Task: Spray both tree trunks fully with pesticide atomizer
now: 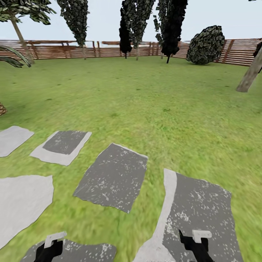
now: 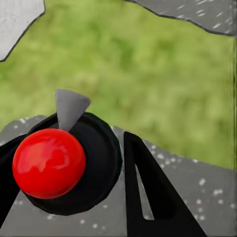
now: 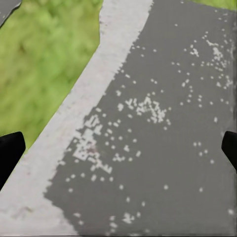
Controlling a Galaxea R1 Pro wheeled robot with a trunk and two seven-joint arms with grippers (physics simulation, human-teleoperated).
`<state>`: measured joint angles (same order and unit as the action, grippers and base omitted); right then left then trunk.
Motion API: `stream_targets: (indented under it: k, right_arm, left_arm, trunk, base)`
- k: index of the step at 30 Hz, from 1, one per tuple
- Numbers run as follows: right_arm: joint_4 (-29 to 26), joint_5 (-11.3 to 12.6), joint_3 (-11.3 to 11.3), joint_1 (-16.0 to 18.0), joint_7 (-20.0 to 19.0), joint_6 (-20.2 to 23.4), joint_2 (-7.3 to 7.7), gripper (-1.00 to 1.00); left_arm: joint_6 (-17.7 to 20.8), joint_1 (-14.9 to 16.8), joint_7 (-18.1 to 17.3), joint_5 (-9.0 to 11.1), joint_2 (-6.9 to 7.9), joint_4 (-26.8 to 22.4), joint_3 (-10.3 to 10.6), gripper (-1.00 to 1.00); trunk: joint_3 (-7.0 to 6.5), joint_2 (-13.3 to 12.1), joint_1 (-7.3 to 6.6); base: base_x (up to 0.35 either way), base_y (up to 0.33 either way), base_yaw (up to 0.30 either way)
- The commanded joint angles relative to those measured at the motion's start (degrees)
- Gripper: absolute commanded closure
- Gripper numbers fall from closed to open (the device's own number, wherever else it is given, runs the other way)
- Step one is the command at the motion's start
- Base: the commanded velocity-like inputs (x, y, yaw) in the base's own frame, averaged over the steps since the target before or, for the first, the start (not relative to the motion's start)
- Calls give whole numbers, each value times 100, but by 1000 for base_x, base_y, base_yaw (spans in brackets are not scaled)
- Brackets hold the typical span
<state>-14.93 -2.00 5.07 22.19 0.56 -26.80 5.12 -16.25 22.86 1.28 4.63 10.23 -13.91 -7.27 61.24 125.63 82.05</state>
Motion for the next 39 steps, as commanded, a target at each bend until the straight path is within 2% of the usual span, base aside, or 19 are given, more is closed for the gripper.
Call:
stream_targets:
  k: [1,16,39]
  right_arm:
    - [7,-20,21,5,6,-19,-3,-100]
    - [7,-22,21,5,6,-19,-3,-100]
    - [7,-29,21,5,6,-19,-3,-100]
  left_arm:
    - [-18,0,26,47,-2,2,15,100]
    - [-27,-18,56,46,-26,-6,21,100]
    - [-18,-20,62,47,-16,9,15,100]
  trunk:
    - [4,2,-1]
    - [4,2,-1]
    - [4,2,-1]
  base:
    - [0,0,-300]
    - [27,-24,-300]
    - [288,-105,-300]
